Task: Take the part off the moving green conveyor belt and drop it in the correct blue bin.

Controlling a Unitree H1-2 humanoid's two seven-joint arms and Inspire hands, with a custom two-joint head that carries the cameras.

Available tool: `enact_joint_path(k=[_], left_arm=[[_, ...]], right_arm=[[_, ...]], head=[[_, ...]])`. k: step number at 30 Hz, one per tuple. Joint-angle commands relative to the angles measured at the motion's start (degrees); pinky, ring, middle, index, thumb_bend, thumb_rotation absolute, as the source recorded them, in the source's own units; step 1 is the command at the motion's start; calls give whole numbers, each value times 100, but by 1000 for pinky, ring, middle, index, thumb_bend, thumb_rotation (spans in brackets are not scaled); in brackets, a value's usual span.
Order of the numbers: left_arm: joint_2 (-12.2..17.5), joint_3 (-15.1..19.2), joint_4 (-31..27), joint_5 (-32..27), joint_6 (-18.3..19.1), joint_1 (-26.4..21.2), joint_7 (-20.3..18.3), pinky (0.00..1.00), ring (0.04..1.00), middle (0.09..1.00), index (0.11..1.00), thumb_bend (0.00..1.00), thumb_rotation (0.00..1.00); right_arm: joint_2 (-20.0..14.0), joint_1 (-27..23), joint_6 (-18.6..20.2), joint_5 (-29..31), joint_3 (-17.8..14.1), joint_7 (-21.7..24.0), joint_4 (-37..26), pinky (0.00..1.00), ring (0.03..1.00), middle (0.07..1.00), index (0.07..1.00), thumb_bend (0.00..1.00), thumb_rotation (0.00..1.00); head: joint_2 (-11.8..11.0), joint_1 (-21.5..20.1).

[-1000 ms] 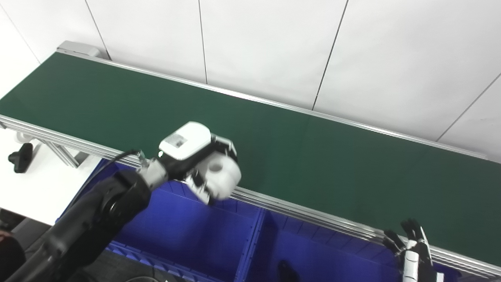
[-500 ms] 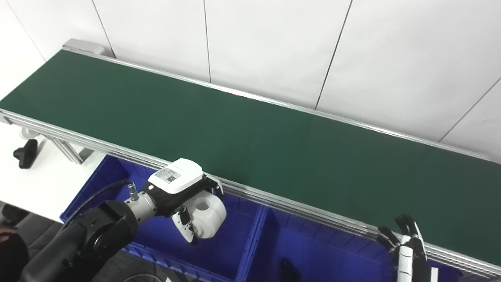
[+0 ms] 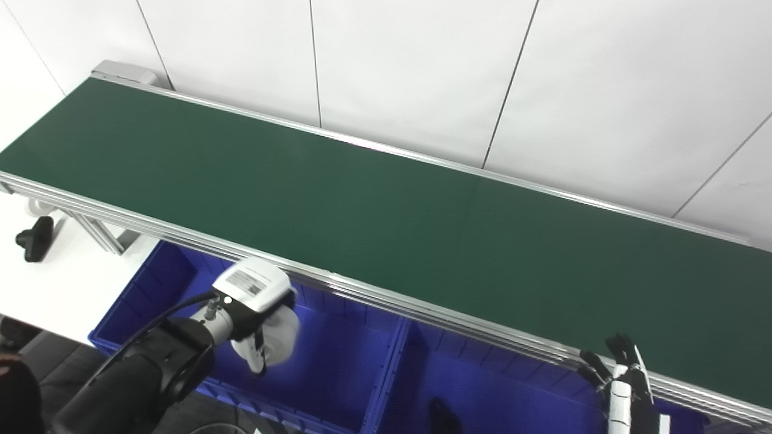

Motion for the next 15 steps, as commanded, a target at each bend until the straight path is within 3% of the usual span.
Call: enact_joint_path(k=[1,7,15], left_arm=[[-19,93,-186,320,158,-17,17,888,908,934,841,796,555],[-160,190,-232,465,130,29,63,931,929,948,856,799,551],[-225,287,-311,387,105,60,-51,897,922,941,863,804,542]], right_arm=[[63,-12,-141,-30,20,-2,-166,717,750,896,892,571,812],[76,-16,-123,-50,7,-11,-199,711,751,888,896,575,806],[80,-33,-184,-4,14,16,-145,719,759,893,898,577,796]], head=[[7,0],[6,7],[6,-21]])
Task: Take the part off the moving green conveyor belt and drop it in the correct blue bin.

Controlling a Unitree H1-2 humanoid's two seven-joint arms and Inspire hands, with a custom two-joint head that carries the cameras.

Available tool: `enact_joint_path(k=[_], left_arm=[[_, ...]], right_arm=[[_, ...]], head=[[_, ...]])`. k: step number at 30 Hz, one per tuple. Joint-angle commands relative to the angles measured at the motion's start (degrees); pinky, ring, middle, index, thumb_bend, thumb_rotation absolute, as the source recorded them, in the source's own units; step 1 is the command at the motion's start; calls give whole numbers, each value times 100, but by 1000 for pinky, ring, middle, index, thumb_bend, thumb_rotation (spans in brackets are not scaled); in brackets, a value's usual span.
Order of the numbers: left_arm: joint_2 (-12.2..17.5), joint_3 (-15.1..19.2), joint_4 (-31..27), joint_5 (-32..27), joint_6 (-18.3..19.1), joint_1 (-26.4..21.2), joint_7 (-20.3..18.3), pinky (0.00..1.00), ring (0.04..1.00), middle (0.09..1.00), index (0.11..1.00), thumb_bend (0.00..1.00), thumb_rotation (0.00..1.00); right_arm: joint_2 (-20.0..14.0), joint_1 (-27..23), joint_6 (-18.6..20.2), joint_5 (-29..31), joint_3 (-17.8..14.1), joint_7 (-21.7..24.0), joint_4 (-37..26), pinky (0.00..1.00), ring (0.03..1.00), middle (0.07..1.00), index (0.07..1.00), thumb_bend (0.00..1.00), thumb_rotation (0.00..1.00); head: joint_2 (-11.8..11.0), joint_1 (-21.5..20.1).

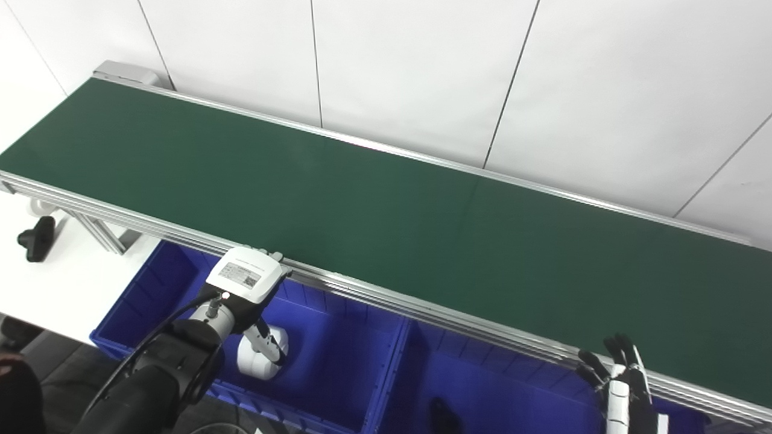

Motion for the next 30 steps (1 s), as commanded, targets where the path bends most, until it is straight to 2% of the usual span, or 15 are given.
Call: enact_joint_path(k=[1,5,7,9,11,14,17,18,19,22,23,24,27,28,30], left_arm=[[13,106,-221,11,40,9,59,898,923,941,863,804,538],[-145,338,-728,-734,64,198,-49,858,886,922,870,818,497],[-392,523,-1301,-1487,273,341,-311,849,882,920,878,819,492],[-670,717,-1904,-2364,706,432,-717,832,884,926,897,813,492],[-896,950,-2476,-3340,1391,429,-1244,834,904,941,921,789,492],[-1426,1713,-2929,-4640,1768,339,-2009,830,937,972,962,763,557],[-1846,2372,-2985,-5605,1769,220,-2303,806,931,981,969,757,627],[-1968,2495,-2947,-5799,1769,196,-2283,810,933,984,971,755,655],[-2039,2598,-2892,-5943,1769,180,-2226,826,934,982,978,742,664],[-2258,2653,-2706,-6141,1767,207,-1649,868,932,973,974,701,617],[-2380,2557,-2542,-6092,1572,276,-1267,872,930,971,971,695,611],[-2444,2471,-2426,-6061,1428,330,-988,874,929,969,970,688,625],[-2622,2047,-1695,-5965,394,651,-64,865,940,978,968,678,602],[-2625,1914,-1488,-5981,138,744,154,882,956,989,973,657,532],[-2641,1509,-1086,-6199,-263,1045,380,936,976,988,993,661,550]], right_arm=[[50,-32,-189,-16,16,9,-134,719,760,893,898,579,796],[64,-14,-252,-45,35,7,-109,721,757,894,898,569,800],[64,-4,-287,-66,57,19,-88,723,757,896,901,572,804],[69,3,-281,-176,98,-3,-85,723,757,899,904,591,818],[109,13,-245,-281,143,-43,-102,719,763,905,910,587,836],[204,25,-215,-457,215,-126,-112,708,768,910,918,542,842],[343,20,-190,-692,324,-236,-124,708,767,913,930,563,859],[405,23,-183,-783,357,-294,-133,708,768,915,934,562,861],[477,23,-187,-865,395,-358,-121,702,765,913,931,562,862],[650,6,-248,-995,478,-501,-17,705,767,914,927,572,859],[700,-2,-289,-1089,518,-567,44,706,767,914,928,574,863],[725,-9,-315,-1155,553,-621,84,706,767,915,930,575,872],[836,-20,-369,-1302,670,-801,190,702,764,912,929,537,875],[857,-23,-371,-1317,703,-841,209,712,772,910,925,520,875],[890,-32,-368,-1373,772,-947,266,718,785,906,915,524,867]], head=[[9,-48],[51,-256],[86,-423],[121,-601],[142,-760],[170,-980],[205,-1529],[206,-1577],[204,-1866],[192,-2197],[154,-2476],[154,-2476],[73,-2762],[73,-2762],[32,-2975]])
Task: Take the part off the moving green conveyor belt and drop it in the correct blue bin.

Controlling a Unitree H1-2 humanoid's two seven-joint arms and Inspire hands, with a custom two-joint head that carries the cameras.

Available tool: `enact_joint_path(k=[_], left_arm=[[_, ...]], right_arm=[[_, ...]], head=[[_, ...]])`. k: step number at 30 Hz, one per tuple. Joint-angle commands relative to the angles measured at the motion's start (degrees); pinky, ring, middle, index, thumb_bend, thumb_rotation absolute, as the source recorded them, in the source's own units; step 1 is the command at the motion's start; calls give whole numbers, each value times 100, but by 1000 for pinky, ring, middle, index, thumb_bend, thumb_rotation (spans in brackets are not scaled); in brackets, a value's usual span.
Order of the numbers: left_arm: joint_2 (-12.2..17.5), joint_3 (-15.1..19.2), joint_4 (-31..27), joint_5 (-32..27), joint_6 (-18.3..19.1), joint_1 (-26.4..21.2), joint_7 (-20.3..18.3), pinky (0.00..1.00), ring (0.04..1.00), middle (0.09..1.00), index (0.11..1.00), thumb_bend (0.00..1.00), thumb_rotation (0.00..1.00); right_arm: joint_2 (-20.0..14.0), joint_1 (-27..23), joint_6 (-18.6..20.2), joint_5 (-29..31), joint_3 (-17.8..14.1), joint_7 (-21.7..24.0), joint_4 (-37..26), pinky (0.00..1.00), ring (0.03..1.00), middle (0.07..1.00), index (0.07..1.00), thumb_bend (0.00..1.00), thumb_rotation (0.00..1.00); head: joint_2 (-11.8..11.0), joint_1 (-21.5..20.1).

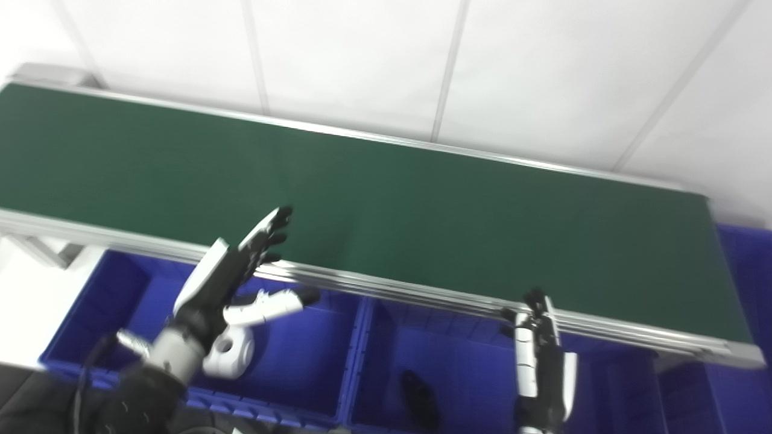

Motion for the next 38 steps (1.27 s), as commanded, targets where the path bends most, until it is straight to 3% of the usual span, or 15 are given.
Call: enact_joint_path(k=[1,5,11,15,19,26,33,38], left_arm=[[9,-319,92,-248,-592,174,334,935,971,984,996,667,563],[-49,-837,325,-154,-975,393,837,942,994,998,1000,703,652],[45,-956,1599,-150,-2168,92,1900,947,1000,1000,1000,625,553],[92,-1147,1925,-79,-2436,-75,2232,978,1000,1000,1000,664,608],[177,-1378,2067,-24,-2733,-147,2425,999,1000,1000,1000,676,616],[271,-1450,2154,-348,-2780,-176,2497,1000,1000,1000,1000,682,667],[430,-1393,2420,-818,-2830,-297,2474,1000,1000,1000,1000,684,725],[521,-1372,2592,-1057,-2843,-369,2453,1000,1000,1000,1000,647,733]], right_arm=[[381,-75,-333,-132,198,-117,-35,717,786,907,914,530,869],[426,-81,-330,-291,251,-288,17,704,775,904,916,576,889],[361,-148,-339,-375,249,-388,144,688,767,904,917,637,912],[278,-169,-385,-329,235,-379,273,698,779,902,918,629,911],[209,-157,-562,-449,210,-497,463,694,774,907,915,611,919],[242,-185,-748,-590,198,-695,657,687,760,894,898,577,931],[338,-302,-904,-607,238,-838,895,697,775,891,893,579,929],[396,-358,-866,-630,278,-874,1018,716,809,931,908,594,962]], head=[[-21,-119],[-80,-365],[-203,-502],[-317,-493],[-406,-513],[-475,-677],[-584,-1374],[-578,-1570]])
